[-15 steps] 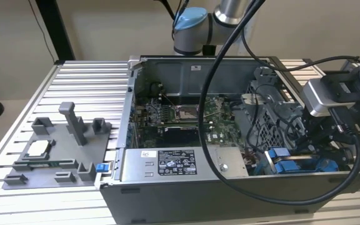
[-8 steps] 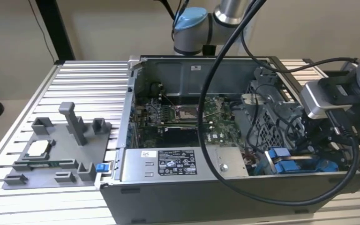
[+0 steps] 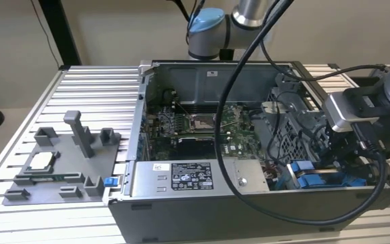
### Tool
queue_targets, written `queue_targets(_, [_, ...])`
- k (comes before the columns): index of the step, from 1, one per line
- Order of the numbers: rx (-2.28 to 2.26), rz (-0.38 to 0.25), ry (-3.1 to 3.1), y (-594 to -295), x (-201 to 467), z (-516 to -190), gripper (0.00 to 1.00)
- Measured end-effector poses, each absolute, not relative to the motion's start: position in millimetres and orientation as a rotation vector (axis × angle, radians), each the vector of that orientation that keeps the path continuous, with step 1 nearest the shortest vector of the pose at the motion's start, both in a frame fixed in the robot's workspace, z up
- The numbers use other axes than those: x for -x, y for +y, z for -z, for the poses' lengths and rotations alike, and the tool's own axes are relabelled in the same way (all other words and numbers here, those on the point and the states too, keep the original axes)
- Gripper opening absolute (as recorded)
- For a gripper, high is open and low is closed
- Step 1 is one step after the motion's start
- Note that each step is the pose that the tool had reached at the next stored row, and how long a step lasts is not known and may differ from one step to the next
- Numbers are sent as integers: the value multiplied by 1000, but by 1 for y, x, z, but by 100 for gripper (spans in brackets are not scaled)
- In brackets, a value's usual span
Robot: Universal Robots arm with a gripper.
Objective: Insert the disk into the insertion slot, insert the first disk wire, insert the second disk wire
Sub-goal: 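Insert the second disk wire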
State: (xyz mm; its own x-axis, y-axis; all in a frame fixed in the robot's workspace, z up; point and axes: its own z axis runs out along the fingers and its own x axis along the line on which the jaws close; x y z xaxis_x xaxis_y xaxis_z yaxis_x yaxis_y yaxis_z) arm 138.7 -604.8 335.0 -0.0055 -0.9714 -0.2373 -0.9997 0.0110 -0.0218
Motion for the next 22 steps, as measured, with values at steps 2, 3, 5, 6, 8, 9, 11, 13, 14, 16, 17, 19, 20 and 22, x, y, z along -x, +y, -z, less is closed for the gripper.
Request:
queue_targets(2, [2075,-226,2094,-605,-138,-344,100])
queue_targets(3, [2075,-226,2094,-605,-138,-349,100])
queue_targets(5, [2075,-226,2094,-605,-138,-357,100])
queue_targets(6, [2075,-226,2094,-605,-138,-362,100])
queue_targets(8, [2075,-226,2094,-605,-138,-371,100])
queue_targets(9, [2075,-226,2094,-605,-138,-375,100])
queue_targets(11, [2075,-226,2094,-605,-138,-384,100])
queue_targets(13, [2074,-226,2094,-605,-138,-388,100])
queue_targets(14, [2074,-226,2094,-605,-138,-388,100])
queue_targets(16, [2074,-227,2094,-605,-138,-388,100])
queue_targets(17, [2074,-227,2094,-605,-138,-388,100])
queue_targets(19, [2074,-226,2094,-605,-138,-388,100])
queue_targets(20, [2074,-227,2094,-605,-138,-388,100])
queue_targets(22, [2074,-226,2094,-605,-138,-389,100])
